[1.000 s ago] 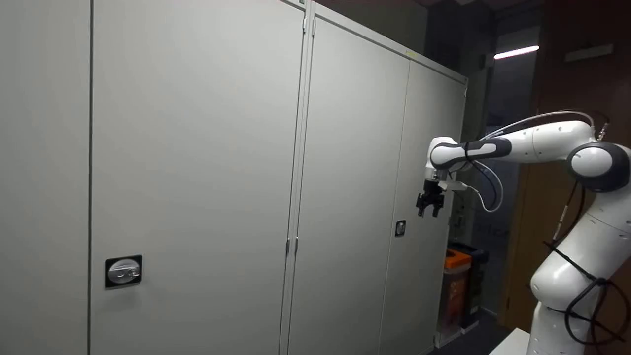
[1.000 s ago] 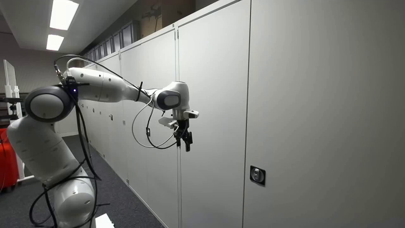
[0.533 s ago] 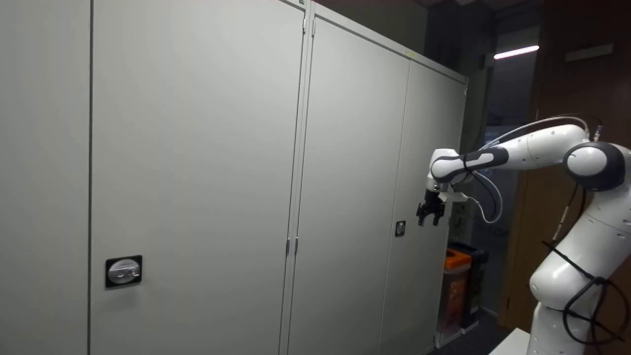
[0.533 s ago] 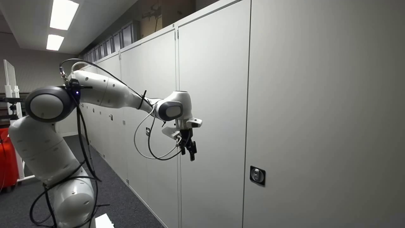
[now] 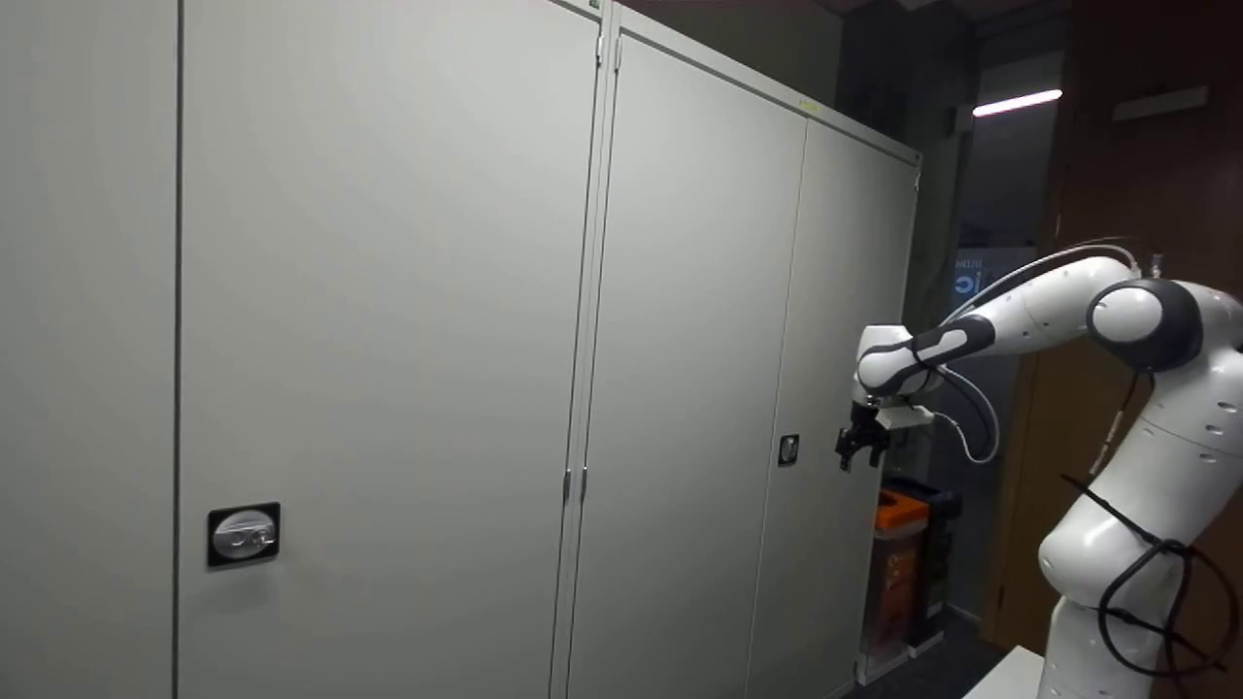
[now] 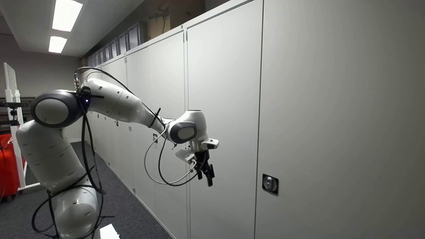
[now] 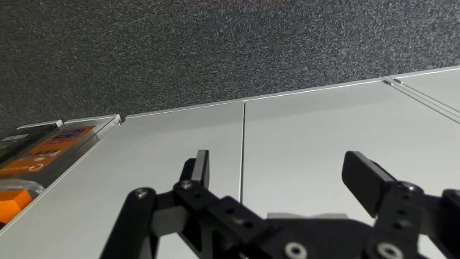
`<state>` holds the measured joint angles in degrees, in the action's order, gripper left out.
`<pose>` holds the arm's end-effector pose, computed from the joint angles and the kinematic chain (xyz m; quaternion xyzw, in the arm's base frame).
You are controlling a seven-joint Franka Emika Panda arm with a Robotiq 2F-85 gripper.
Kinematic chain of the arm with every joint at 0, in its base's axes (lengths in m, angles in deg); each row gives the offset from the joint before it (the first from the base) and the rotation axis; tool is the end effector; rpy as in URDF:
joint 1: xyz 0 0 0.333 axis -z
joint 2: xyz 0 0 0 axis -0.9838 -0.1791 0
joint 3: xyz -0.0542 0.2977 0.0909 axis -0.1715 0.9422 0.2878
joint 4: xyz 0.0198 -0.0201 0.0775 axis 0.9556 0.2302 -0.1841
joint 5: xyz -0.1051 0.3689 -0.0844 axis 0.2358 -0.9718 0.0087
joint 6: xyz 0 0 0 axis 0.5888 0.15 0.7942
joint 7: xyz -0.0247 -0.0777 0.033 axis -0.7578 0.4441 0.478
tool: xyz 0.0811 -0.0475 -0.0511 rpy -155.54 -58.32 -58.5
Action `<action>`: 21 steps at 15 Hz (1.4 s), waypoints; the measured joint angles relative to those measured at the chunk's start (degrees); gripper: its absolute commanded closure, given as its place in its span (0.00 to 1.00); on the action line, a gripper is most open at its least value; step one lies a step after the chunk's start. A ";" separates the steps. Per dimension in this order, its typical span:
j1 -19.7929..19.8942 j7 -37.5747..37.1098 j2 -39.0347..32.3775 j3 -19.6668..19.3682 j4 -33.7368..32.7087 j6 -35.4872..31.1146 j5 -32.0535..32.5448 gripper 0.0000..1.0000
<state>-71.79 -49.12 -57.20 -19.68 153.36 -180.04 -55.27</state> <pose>0.4469 -0.1388 0.4446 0.9929 -0.0926 0.0590 0.0464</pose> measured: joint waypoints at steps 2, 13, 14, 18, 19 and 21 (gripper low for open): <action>0.73 1.53 -0.65 -1.07 1.56 -3.88 0.60 0.00; 2.96 9.97 -8.63 -6.69 10.03 -24.90 0.38 0.00; 3.18 10.42 -9.71 -7.12 10.24 -26.39 0.23 0.00; 4.37 12.81 -14.77 -8.35 10.70 -33.96 -1.65 0.00; 4.58 13.97 -16.10 -8.43 10.73 -36.08 -3.03 0.00; 4.66 17.32 -18.55 -8.44 10.74 -40.13 -7.13 0.00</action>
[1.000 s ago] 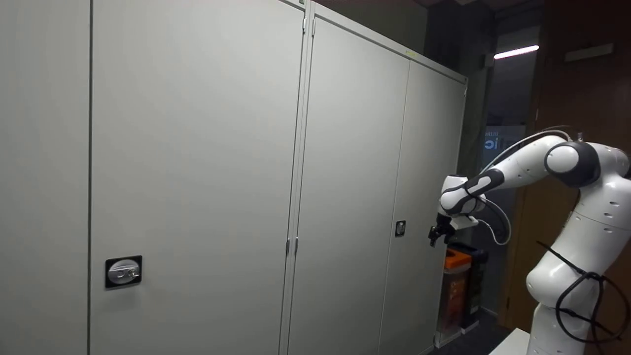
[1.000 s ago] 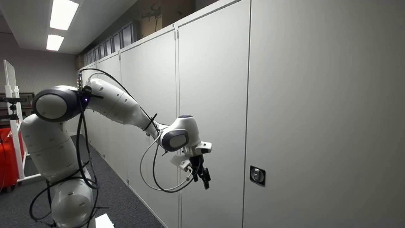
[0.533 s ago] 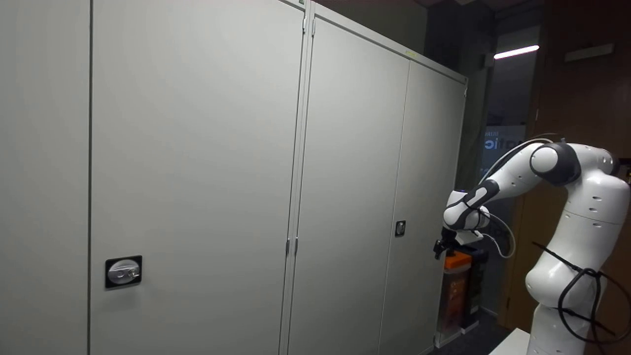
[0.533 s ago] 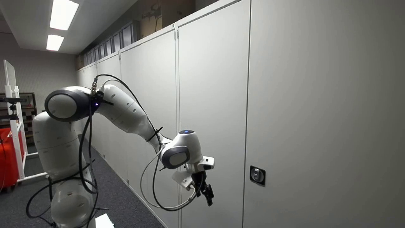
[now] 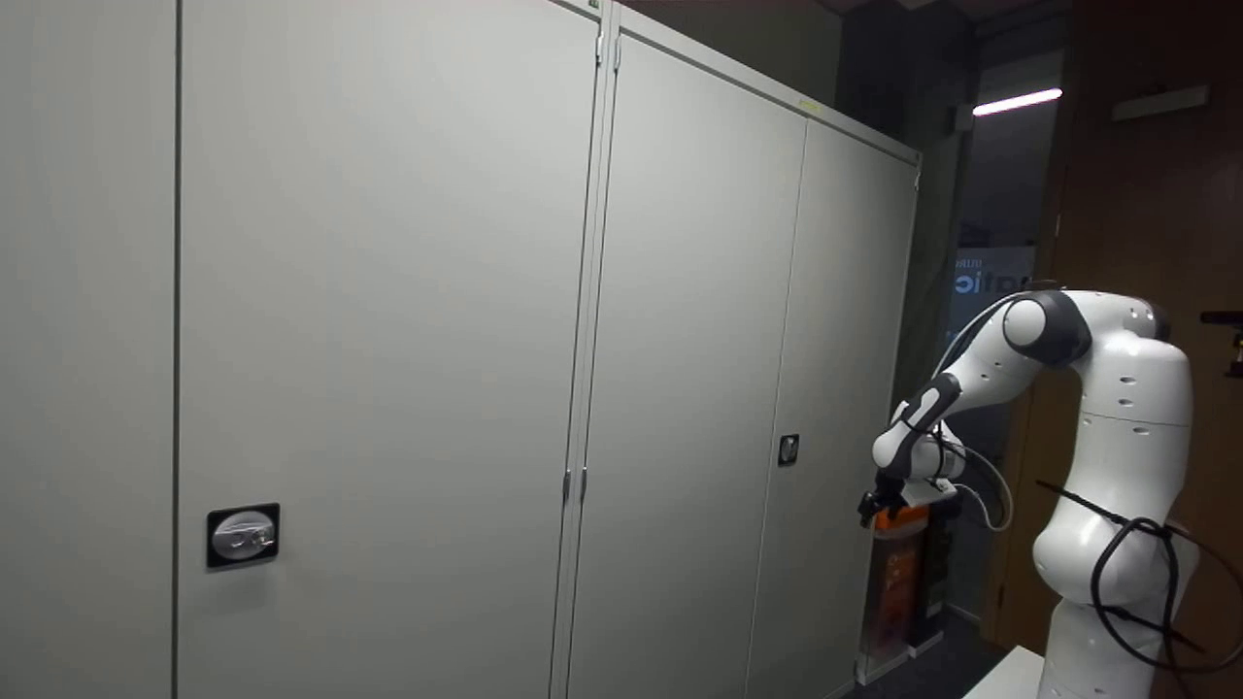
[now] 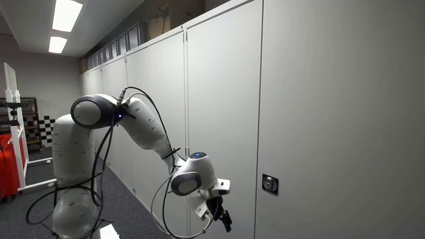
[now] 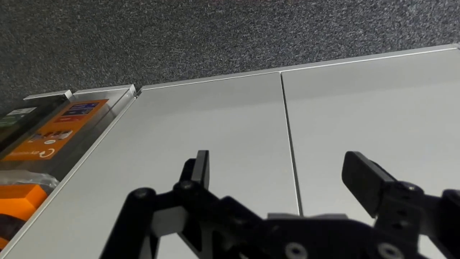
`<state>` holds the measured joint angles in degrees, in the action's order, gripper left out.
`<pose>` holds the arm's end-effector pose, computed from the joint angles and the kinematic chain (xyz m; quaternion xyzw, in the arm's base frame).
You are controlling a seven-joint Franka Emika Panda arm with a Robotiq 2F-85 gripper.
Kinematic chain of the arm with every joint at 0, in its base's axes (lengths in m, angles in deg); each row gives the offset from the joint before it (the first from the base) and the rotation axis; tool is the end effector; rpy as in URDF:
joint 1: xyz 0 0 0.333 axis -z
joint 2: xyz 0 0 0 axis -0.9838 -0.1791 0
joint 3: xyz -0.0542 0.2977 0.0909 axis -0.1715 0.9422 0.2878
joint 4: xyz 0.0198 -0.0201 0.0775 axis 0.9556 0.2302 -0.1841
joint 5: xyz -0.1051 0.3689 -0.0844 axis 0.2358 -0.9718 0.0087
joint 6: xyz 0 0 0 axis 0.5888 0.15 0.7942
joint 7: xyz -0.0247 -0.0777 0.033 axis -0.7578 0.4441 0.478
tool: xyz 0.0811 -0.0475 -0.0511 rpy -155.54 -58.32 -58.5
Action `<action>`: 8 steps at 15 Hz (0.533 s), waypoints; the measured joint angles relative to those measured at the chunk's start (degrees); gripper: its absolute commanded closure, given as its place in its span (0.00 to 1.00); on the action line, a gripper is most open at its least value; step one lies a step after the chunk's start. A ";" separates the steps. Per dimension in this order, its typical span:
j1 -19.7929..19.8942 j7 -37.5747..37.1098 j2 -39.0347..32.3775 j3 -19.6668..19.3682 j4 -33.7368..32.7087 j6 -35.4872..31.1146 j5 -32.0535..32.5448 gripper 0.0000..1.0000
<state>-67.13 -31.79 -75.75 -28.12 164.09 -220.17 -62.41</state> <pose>0.4191 -0.2375 0.2855 0.9830 -0.0871 0.1435 0.0738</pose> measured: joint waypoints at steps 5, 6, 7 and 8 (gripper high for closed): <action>0.52 13.74 -2.95 4.12 -0.08 -6.92 -16.66 0.00; 0.99 17.12 -2.94 5.99 -0.30 -7.55 -20.97 0.00; 1.45 20.50 -2.93 7.80 -0.68 -7.96 -25.16 0.00; 2.02 24.09 -2.93 9.61 -1.25 -8.16 -29.43 0.00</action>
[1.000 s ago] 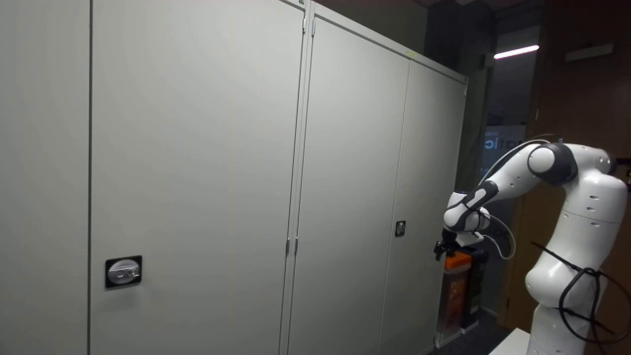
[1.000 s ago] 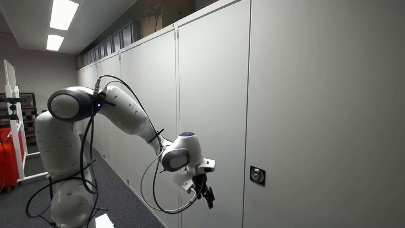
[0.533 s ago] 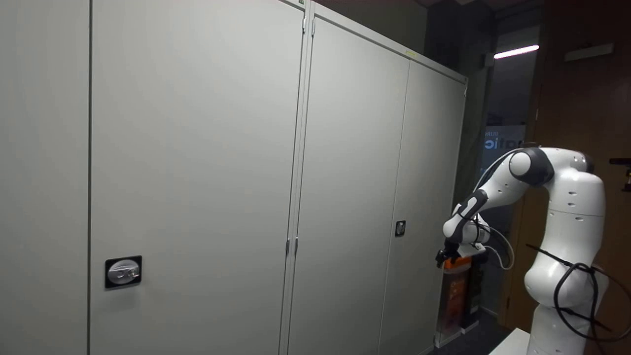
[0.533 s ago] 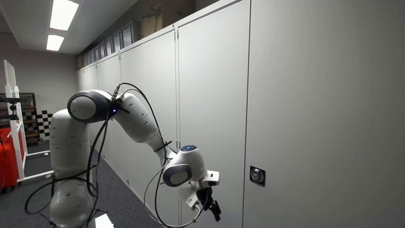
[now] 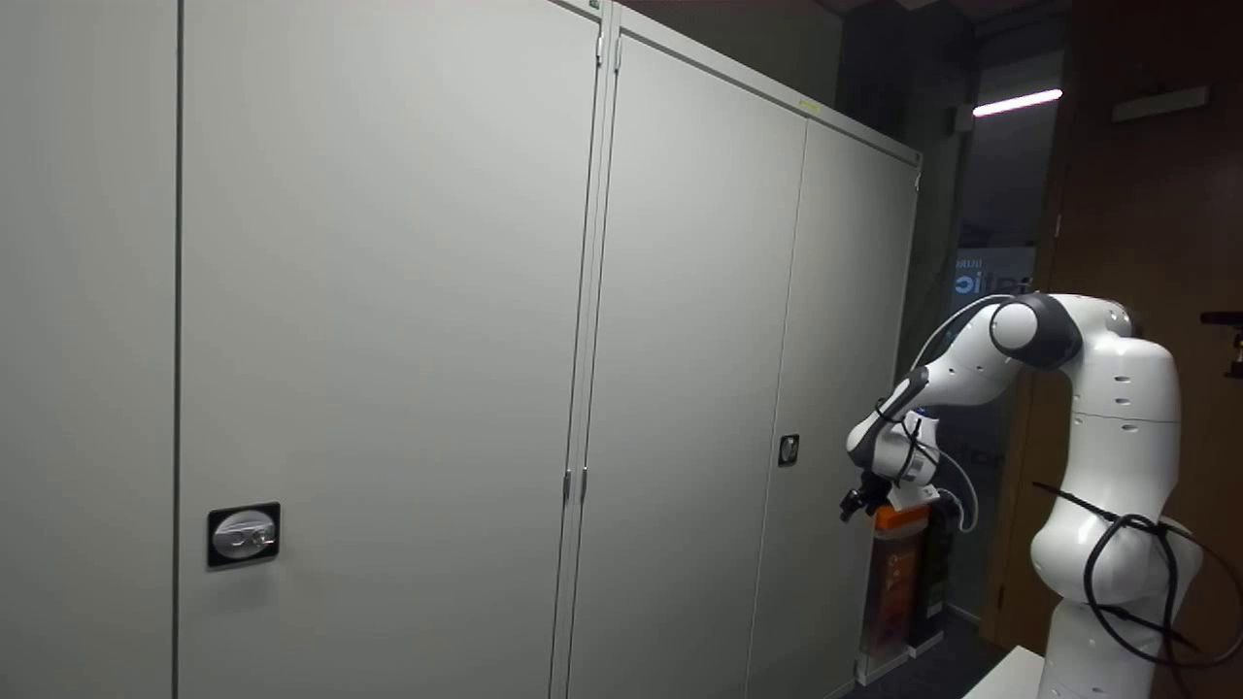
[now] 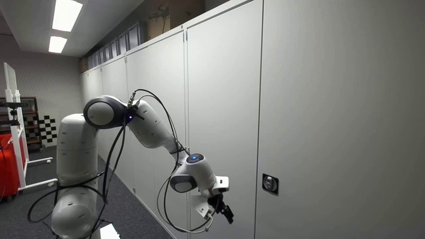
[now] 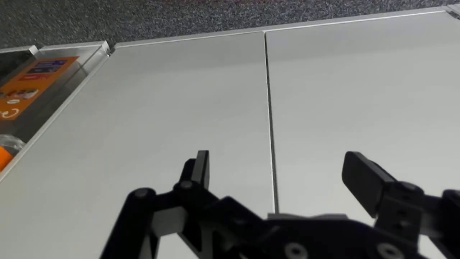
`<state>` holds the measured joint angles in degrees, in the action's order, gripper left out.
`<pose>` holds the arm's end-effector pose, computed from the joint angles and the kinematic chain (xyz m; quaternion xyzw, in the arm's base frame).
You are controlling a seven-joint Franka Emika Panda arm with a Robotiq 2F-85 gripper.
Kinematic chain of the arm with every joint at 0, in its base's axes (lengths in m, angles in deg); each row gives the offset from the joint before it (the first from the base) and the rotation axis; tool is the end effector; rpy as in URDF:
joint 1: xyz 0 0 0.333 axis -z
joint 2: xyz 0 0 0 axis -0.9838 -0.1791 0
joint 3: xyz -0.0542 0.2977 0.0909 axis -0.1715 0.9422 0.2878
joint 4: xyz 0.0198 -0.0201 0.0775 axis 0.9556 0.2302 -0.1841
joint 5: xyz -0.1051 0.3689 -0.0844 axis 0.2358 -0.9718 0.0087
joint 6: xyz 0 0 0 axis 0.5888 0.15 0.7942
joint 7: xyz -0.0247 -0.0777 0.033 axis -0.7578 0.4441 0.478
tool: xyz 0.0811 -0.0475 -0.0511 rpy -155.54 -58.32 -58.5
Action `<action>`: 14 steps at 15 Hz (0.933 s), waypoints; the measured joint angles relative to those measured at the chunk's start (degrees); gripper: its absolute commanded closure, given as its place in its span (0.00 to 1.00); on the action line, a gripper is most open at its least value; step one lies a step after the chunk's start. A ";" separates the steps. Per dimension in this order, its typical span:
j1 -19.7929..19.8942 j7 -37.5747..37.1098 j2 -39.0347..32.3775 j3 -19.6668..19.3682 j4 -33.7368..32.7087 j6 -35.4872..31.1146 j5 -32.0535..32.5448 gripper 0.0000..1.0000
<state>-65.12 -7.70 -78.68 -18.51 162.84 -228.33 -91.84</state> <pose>0.4382 -0.2184 0.2813 0.9733 -0.0615 0.2134 0.0571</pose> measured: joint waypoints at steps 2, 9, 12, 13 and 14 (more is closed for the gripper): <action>1.20 7.36 -0.04 3.00 -1.53 -0.02 -8.07 0.00; 5.64 34.48 -1.86 7.48 -8.42 -0.02 -35.19 0.00; 7.16 46.52 -3.77 8.17 -12.45 -0.02 -48.19 0.00; 7.51 50.44 -4.49 8.20 -13.85 0.03 -52.63 0.00; 7.89 54.49 -5.26 8.20 -15.27 0.16 -57.12 0.00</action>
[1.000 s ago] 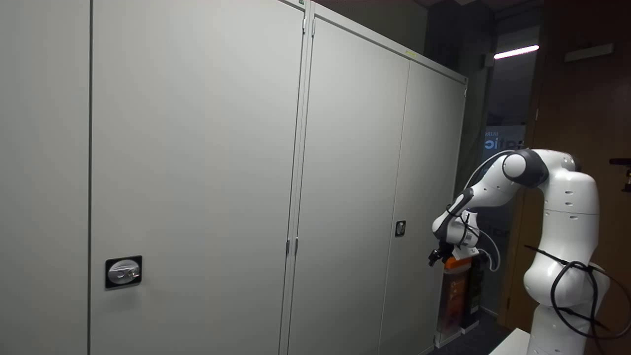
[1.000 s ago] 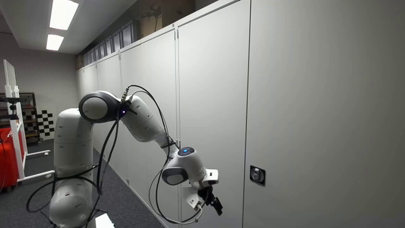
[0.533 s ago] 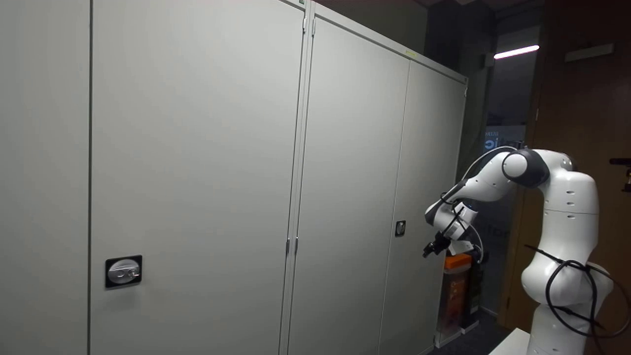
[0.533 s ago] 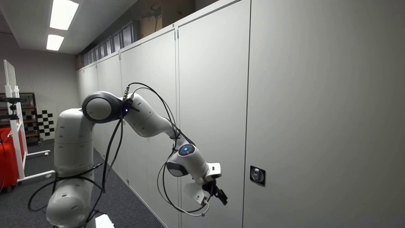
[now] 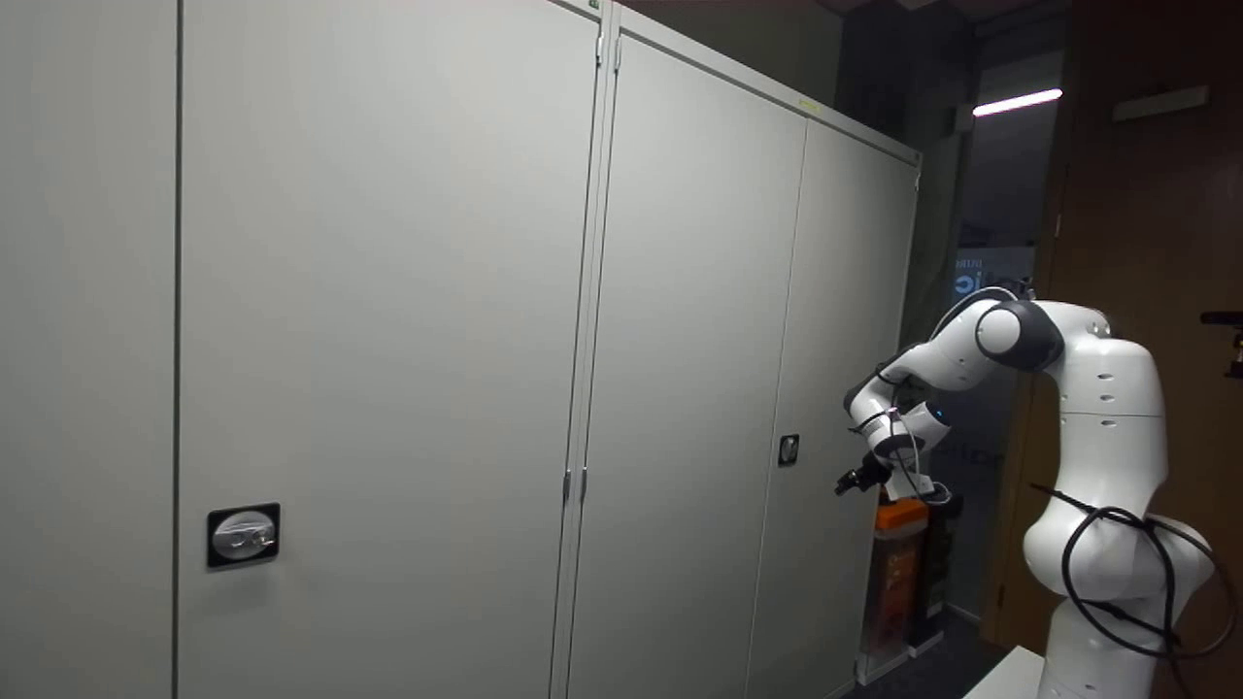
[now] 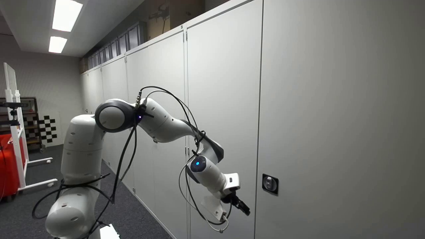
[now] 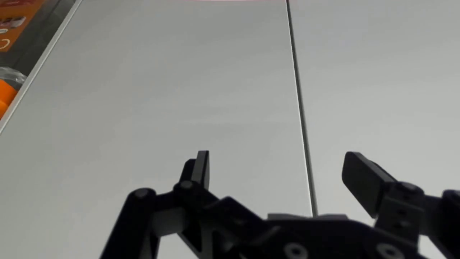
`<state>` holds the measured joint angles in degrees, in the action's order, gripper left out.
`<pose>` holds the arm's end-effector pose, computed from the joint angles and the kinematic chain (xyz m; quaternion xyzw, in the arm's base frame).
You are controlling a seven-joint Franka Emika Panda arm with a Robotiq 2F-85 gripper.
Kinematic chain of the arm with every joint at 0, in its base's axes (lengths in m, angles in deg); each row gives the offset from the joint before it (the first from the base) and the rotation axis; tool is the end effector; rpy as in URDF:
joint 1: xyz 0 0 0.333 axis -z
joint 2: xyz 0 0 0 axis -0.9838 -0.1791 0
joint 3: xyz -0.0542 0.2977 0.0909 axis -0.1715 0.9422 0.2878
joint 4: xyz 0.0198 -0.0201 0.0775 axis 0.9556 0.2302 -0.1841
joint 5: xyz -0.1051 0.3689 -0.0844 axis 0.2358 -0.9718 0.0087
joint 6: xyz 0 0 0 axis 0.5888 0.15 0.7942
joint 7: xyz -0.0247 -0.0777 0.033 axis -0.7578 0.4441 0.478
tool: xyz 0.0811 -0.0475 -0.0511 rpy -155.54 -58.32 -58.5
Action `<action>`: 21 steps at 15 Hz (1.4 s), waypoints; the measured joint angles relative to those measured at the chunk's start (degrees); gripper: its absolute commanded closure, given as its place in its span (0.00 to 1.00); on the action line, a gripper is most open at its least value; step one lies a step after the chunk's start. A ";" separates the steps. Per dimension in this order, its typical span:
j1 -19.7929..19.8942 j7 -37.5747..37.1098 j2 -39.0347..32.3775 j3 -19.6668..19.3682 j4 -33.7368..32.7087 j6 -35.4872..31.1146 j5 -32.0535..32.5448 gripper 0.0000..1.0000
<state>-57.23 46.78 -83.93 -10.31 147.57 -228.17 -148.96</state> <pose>0.4568 -0.2666 0.2990 0.9393 -0.0718 0.3304 0.0583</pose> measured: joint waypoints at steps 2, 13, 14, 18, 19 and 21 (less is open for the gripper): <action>0.63 8.16 -1.52 -0.20 -2.96 0.70 -8.82 0.00; 0.93 40.96 -9.56 -4.89 -12.13 15.61 -38.62 0.00; 0.86 42.05 -10.08 -4.89 -12.62 16.38 -39.79 0.00; 0.29 44.36 -11.16 -4.85 -14.69 18.32 -43.36 0.00; 0.09 44.47 -11.23 -4.85 -15.21 18.44 -44.09 0.00; -0.23 44.48 -11.23 -4.84 -16.30 18.48 -45.40 0.00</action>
<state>-57.46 91.26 -95.16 -15.15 131.27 -209.69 -194.37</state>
